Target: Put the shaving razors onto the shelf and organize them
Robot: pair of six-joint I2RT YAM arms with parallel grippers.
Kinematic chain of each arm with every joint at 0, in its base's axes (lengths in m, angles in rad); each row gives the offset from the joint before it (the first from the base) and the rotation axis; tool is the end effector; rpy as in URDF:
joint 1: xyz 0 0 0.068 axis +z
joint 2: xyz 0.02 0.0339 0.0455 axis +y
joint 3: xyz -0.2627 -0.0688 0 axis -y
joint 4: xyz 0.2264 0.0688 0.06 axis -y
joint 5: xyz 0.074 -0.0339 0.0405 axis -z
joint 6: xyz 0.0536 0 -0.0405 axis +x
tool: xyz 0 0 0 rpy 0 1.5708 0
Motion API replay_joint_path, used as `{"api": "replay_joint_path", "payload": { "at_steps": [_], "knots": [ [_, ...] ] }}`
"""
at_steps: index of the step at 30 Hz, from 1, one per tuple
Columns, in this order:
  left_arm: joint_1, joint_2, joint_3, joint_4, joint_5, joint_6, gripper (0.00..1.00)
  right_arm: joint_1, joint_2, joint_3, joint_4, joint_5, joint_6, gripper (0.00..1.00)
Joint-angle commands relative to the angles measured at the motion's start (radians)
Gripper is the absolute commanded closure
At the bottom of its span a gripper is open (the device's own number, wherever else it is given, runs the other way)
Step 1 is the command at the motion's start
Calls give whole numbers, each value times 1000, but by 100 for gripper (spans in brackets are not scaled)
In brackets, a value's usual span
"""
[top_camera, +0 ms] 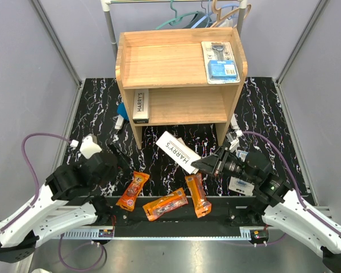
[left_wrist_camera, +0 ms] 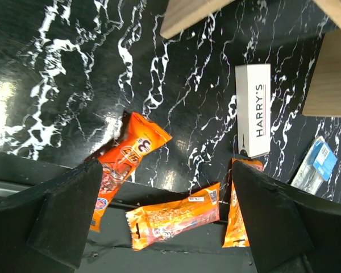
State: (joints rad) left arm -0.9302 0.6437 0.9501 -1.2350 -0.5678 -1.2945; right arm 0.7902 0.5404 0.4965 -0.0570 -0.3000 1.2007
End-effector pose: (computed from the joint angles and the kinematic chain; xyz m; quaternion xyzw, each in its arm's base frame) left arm 0.0703 -0.0461 0.3012 -0.2519 0.8798 -0.1541 0.3724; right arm 0.0930 0.1164 0.2860 0.0514 0.7386 0.6166 0.2677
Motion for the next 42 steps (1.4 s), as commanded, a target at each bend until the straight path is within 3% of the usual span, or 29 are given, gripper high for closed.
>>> {"api": "replay_joint_path", "payload": {
  "at_steps": [1, 18, 32, 42],
  "knots": [
    [-4, -48, -5, -8, -57, -14, 1, 1, 53, 96, 92, 78, -38, 80],
    [-2, -96, -65, 84, 46, 17, 1, 1, 438, 249, 408, 330, -50, 81],
    [-2, -154, -85, 92, 69, 12, 1, 33, 653, 385, 416, 654, -21, 82],
    [-4, -179, -83, 91, 85, 1, 1, 79, 835, 517, 375, 752, 26, 81]
  ]
}}
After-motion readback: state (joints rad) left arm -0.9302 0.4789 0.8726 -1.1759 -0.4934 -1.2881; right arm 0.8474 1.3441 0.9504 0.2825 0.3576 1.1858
